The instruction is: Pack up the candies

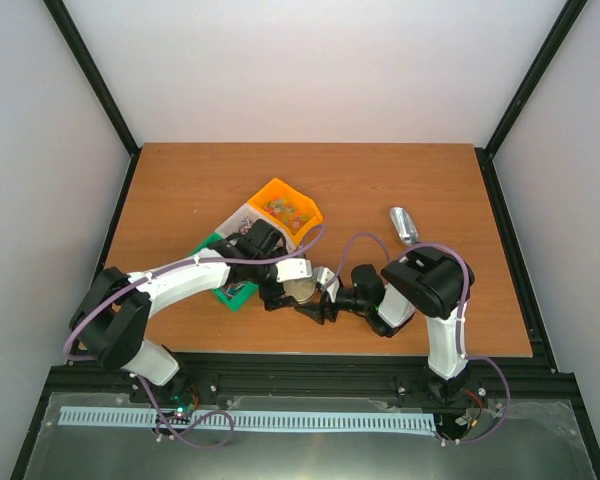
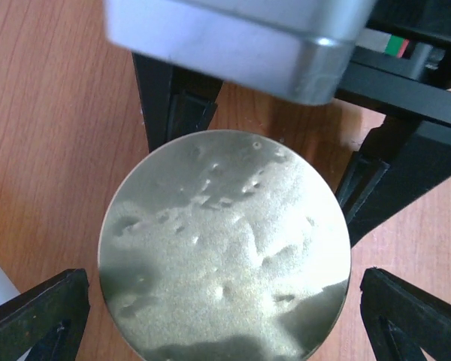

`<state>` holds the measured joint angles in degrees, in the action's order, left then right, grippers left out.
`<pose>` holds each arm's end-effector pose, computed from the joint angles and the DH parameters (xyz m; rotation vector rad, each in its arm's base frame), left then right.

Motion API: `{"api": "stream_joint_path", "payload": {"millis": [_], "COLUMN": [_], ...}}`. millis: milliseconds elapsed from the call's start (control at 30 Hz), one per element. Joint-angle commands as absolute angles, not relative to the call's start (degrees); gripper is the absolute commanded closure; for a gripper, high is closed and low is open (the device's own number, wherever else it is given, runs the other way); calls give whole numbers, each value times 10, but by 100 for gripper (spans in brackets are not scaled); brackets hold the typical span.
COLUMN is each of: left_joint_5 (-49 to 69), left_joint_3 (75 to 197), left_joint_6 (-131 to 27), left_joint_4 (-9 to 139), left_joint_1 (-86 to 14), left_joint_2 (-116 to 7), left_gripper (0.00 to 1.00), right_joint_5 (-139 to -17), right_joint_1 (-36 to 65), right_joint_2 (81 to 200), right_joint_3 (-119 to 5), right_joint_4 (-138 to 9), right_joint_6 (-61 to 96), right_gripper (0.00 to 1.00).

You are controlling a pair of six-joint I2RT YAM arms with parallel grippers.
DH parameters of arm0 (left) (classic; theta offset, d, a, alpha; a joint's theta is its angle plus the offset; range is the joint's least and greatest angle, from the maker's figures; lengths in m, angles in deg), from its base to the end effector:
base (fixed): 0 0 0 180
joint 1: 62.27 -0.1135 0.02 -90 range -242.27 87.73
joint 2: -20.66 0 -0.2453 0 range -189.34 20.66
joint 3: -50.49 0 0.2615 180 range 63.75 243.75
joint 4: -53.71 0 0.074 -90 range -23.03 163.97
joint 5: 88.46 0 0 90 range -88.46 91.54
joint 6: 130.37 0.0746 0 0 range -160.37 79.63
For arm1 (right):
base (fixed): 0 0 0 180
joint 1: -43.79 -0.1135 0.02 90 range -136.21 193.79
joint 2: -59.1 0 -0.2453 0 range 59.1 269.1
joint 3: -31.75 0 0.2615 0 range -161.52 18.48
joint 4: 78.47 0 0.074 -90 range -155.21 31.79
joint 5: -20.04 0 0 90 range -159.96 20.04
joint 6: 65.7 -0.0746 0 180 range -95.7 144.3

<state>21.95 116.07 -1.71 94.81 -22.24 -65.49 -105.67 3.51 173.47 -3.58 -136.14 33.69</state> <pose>0.2257 -0.2236 0.1397 1.7486 1.9457 -0.4783 0.1979 0.2248 0.0312 -1.2044 1.5847 0.9570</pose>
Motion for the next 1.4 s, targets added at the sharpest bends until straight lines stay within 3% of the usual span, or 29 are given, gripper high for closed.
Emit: {"api": "stream_joint_path", "payload": {"millis": [0,433,700,967,1133,1367], "left_joint_5": [207,192,211,222,222,213], "left_joint_3": [1145,1148,1142,1151,1155,1160], "left_joint_6": [-93,-127,-104,-80,-79,-81], "left_joint_4": [891,845,866,879,884,885], "left_joint_1": [-216,-210,-210,-210,-210,-210], "left_joint_2": [-650,-666,-664,-689,-690,-693], "left_gripper": [0,6,1,14,3,8], "right_joint_5": [-1026,-995,-992,-992,-990,-992], "right_joint_1": [27,11,12,11,12,12], "right_joint_2": [1735,1737,1738,1735,1735,1735], "right_joint_3": [-34,-43,-47,-46,-46,-46], "right_joint_4": [-1367,-1343,-1332,-1328,-1326,-1326], "right_joint_6": [333,336,335,340,344,344], "right_gripper": [38,40,40,40,40,40]}}
